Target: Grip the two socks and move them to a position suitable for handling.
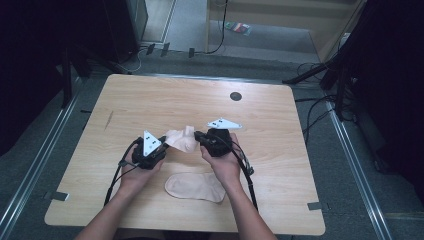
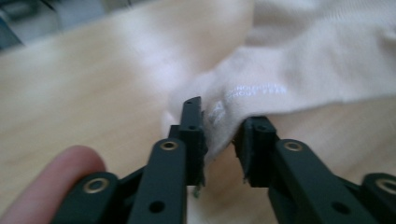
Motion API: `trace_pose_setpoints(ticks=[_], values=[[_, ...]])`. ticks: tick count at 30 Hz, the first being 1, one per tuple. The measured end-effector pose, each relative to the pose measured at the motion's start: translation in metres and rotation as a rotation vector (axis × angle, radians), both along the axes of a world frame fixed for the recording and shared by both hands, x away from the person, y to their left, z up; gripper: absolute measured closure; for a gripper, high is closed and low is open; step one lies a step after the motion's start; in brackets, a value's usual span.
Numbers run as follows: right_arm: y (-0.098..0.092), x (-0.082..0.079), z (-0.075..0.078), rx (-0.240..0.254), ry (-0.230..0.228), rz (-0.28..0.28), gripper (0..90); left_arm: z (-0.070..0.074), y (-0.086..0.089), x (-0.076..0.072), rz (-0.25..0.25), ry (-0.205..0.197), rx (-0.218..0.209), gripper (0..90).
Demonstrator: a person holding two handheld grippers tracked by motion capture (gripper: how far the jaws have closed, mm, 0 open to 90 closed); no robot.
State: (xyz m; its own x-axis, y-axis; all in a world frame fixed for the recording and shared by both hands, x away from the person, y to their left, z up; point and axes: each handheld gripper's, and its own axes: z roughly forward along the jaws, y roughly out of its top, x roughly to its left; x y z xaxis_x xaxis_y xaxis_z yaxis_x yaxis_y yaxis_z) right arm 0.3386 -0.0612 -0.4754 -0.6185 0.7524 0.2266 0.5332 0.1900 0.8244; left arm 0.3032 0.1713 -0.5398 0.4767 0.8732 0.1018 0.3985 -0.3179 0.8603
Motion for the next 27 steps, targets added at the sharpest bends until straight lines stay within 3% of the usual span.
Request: trace_pose_setpoints(ticks=[2, 7, 10, 13, 14, 19, 21, 23, 27], values=[[-0.004, 0.002, -0.008, -0.019, 0.014, -0.015, 89.0, -0.003, 0.003, 0.0, -0.019, 0.041, -0.027, 66.7], [-0.017, 0.006, -0.019, -0.102, 0.013, -0.041, 89.0, -0.001, 0.009, -0.005, -0.106, 0.075, -0.086, 48.6], [-0.022, 0.009, -0.023, -0.143, 0.001, -0.056, 89.0, 0.001, 0.018, -0.002, -0.123, 0.094, -0.159, 43.2], [-0.027, 0.011, -0.028, -0.191, -0.013, -0.071, 88.9, 0.001, 0.027, 0.006, -0.082, 0.109, -0.231, 44.1], [-0.029, 0.011, -0.029, -0.198, -0.015, -0.075, 88.9, -0.001, 0.03, 0.012, -0.04, 0.124, -0.262, 45.5], [-0.033, 0.012, -0.035, -0.238, -0.028, -0.078, 88.8, -0.007, 0.032, 0.032, 0.075, 0.208, -0.336, 56.3], [-0.033, 0.013, -0.036, -0.236, -0.025, -0.088, 88.7, -0.006, 0.031, 0.037, 0.08, 0.22, -0.373, 57.8], [-0.033, 0.013, -0.036, -0.234, -0.027, -0.086, 88.7, -0.005, 0.024, 0.041, 0.077, 0.23, -0.368, 57.9], [-0.032, 0.013, -0.037, -0.238, -0.028, -0.078, 88.7, -0.005, 0.007, 0.05, 0.078, 0.249, -0.281, 60.7]])
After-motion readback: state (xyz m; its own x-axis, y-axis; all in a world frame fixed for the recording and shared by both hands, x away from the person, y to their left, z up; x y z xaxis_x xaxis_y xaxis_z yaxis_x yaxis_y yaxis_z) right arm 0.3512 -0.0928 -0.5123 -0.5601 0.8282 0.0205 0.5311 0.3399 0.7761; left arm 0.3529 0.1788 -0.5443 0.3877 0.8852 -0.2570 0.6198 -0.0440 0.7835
